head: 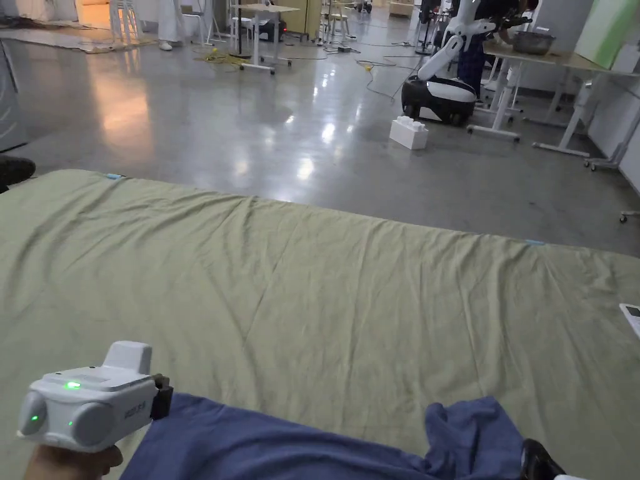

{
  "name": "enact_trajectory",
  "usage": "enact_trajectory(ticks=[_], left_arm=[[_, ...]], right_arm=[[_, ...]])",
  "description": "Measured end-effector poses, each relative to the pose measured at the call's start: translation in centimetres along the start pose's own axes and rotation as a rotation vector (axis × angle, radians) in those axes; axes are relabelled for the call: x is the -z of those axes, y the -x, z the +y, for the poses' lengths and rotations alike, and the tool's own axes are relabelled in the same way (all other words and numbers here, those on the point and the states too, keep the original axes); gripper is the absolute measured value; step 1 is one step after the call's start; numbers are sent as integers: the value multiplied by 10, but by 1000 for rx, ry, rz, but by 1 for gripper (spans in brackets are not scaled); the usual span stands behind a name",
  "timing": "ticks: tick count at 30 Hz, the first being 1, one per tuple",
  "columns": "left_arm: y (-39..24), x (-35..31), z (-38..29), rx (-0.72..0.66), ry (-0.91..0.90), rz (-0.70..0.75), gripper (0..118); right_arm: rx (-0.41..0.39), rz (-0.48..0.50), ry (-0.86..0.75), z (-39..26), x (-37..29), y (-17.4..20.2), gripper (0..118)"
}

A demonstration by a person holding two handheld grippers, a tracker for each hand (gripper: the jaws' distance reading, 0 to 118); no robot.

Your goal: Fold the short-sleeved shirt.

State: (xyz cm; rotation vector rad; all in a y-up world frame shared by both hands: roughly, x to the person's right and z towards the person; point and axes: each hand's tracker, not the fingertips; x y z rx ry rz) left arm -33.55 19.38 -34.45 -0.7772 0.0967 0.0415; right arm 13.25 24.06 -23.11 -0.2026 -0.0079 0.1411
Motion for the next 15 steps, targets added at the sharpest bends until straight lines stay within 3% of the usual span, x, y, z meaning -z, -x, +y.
enact_trajectory(ticks=[1, 3, 4, 5, 12, 13, 15], left_arm=[[3, 14, 5, -7, 42, -4, 37], [5, 37, 9, -17, 87, 3, 81], [4, 47, 10, -14, 128, 6, 92], [3, 56, 11, -9, 150, 14, 96], [2, 98, 5, 52, 242, 52, 95], [3, 100, 5, 53, 252, 53, 92], [3, 99, 6, 42, 230, 2, 74]], right_arm=[[11, 5, 14, -3, 2, -1, 1], [-4, 2, 23, -8, 6, -3, 1], [-17, -4, 33, -11, 8, -4, 1], [-21, -3, 38, -13, 9, -5, 1], [-28, -21, 108, -29, 19, -14, 1], [-26, -23, 116, -30, 19, -16, 1], [-8, -24, 122, -32, 19, -19, 1]])
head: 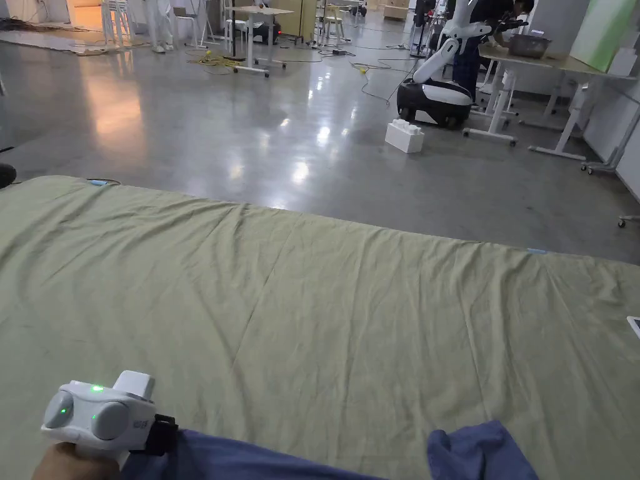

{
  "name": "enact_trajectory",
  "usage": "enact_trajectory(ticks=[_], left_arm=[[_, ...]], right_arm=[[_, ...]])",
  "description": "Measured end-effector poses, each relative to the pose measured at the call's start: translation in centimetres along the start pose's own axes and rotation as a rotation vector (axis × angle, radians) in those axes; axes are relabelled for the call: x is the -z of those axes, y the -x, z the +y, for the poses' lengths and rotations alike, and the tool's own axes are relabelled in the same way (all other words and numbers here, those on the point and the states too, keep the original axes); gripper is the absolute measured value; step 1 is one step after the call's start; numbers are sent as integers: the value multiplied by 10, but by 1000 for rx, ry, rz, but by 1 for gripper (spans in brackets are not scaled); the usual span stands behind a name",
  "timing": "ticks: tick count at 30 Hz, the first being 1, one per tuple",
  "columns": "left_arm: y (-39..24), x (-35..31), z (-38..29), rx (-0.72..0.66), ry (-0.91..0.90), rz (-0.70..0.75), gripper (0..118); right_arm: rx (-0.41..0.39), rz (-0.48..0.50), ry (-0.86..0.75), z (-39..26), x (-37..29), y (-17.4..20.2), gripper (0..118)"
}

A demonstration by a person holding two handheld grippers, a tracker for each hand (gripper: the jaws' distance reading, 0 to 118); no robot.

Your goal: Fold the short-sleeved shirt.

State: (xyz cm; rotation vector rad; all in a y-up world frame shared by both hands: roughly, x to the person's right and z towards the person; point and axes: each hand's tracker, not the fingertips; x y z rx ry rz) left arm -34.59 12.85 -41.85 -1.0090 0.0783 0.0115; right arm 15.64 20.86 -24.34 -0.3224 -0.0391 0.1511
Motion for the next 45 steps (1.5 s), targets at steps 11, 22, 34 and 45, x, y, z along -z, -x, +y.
enact_trajectory(ticks=[11, 22, 34, 45], left_arm=[[-13, -14, -5, 42, -36, -34, 5], [-19, -75, -27, 43, -191, -54, 5], [-17, -79, -46, -4, -182, -37, 5], [-16, -88, -47, -9, -204, -37, 5]], right_arm=[[0, -10, 129, -6, 35, -14, 1], [64, 73, 541, -2, 164, -72, 64], [-52, 122, 703, -23, 235, -62, 67], [5, 134, 623, -13, 206, -61, 2]])
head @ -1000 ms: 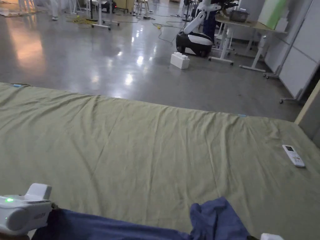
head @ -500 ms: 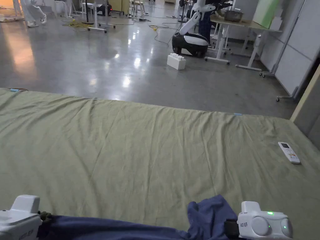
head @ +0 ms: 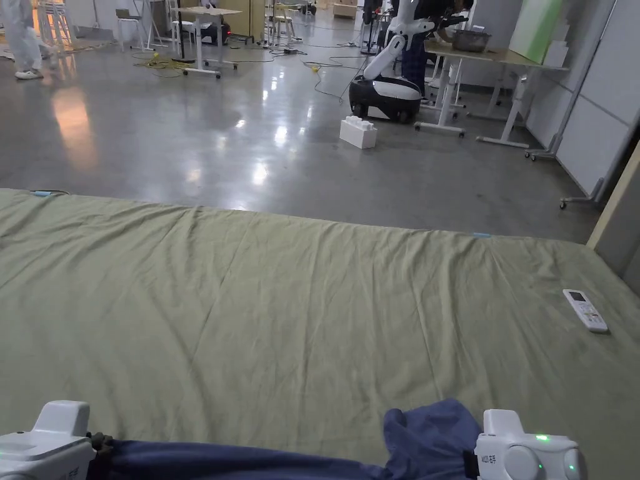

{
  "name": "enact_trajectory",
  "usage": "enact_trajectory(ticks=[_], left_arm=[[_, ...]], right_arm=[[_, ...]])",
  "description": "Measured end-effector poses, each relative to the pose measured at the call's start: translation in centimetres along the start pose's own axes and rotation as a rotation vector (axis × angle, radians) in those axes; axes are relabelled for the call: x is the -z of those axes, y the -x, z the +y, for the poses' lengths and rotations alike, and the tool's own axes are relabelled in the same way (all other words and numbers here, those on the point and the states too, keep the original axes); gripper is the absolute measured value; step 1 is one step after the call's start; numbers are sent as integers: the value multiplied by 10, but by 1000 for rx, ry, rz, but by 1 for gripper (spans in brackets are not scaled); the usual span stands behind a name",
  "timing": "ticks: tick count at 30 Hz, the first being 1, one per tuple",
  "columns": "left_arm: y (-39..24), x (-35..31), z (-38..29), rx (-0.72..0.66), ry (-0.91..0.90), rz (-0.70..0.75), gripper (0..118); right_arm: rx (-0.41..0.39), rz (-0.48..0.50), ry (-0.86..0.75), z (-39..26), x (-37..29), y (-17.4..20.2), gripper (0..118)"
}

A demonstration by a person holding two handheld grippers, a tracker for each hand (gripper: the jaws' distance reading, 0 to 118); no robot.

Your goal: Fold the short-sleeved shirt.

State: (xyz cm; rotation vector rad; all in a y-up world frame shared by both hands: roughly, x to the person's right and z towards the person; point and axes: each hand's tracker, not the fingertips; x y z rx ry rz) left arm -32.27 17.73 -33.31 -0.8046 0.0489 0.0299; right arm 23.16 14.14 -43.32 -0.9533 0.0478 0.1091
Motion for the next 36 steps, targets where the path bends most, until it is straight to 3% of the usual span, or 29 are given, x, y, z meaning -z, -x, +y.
enact_trajectory(ticks=[8, 19, 30, 36], left_arm=[[7, -31, 2, -9, -45, -16, 5], [19, -116, -31, 34, -102, -36, 5], [22, -171, -117, 59, 0, -61, 5], [26, -154, -156, 32, 106, -41, 4]], right_arm=[[25, 33, -156, -24, -89, -10, 2], [-12, 15, -252, -92, -205, -6, 2], [-55, -26, -104, -189, -233, 8, 2], [-111, -68, 18, -224, -212, 17, 2]])
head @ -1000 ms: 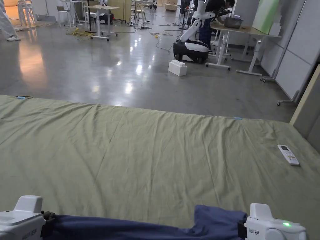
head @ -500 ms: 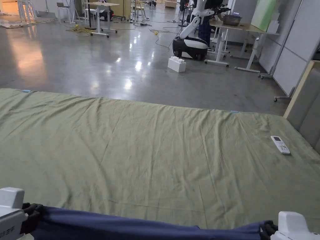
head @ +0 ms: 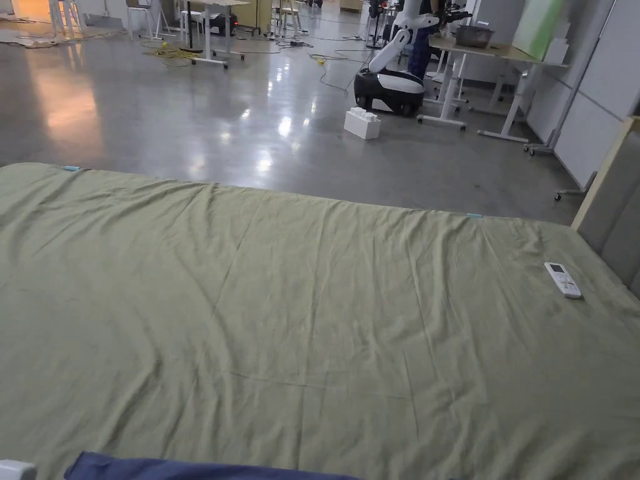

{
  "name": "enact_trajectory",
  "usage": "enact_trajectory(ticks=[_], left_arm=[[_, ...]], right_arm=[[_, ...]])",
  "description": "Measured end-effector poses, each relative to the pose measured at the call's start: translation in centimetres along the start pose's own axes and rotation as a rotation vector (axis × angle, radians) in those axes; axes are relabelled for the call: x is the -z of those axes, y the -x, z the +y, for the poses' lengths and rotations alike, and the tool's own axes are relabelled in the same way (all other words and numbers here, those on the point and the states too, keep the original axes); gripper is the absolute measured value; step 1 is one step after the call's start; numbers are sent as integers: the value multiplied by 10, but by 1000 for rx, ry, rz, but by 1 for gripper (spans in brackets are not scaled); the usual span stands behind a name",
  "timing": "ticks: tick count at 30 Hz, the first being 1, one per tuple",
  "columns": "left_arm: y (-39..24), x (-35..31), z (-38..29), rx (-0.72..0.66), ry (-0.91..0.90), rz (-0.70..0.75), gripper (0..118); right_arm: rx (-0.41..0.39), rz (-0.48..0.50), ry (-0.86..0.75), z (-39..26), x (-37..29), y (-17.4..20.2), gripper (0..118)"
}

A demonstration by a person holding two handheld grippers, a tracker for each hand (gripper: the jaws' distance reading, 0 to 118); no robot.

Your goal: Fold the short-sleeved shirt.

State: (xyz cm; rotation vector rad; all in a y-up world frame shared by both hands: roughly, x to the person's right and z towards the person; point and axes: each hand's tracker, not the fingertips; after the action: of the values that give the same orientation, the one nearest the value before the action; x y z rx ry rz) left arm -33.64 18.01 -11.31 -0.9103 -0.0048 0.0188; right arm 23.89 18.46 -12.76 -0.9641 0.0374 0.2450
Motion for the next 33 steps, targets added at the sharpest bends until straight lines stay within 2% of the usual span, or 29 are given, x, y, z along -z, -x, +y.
enact_trajectory(ticks=[10, 12, 13, 14, 15, 16, 17, 18, 22, 27, 29, 30, 33], left_arm=[[-3, 47, -15, 24, 102, 50, 5], [-4, 45, -14, 20, 97, 54, 6], [-3, 43, -11, 20, 94, 57, 11], [-3, 40, -9, 18, 83, 63, 18], [-3, 36, -6, 15, 52, 71, 35], [-3, 33, -3, 10, 23, 78, 52], [-3, 29, 2, 0, -16, 84, 68], [-4, 24, 8, -12, -64, 82, 79], [-19, 5, 40, -57, -254, 56, 79], [-52, -10, 78, -58, -482, 93, 76], [-67, -17, 89, -64, -556, 92, 71], [-74, -21, 94, -54, -599, 97, 64], [-95, -30, 103, -4, -692, 125, 59]], right_arm=[[-22, -40, 81, -5, 41, 17, 3], [-22, -45, 79, -4, 41, 16, 10], [-20, -56, 73, -3, 37, 16, 20], [-5, -76, 51, -1, 29, 15, 39], [18, -83, 33, 1, 21, 14, 66], [39, -88, 16, 4, 15, 12, 79], [58, -100, -20, 9, 7, 12, 83], [71, -101, -68, 13, 1, 11, 83], [149, -78, -280, 39, -20, 13, 84], [188, -83, -561, 72, -37, 35, 88], [189, -91, -661, 82, -44, 45, 88], [192, -102, -716, 87, -47, 51, 89], [154, -125, -842, 103, -52, 63, 88]])
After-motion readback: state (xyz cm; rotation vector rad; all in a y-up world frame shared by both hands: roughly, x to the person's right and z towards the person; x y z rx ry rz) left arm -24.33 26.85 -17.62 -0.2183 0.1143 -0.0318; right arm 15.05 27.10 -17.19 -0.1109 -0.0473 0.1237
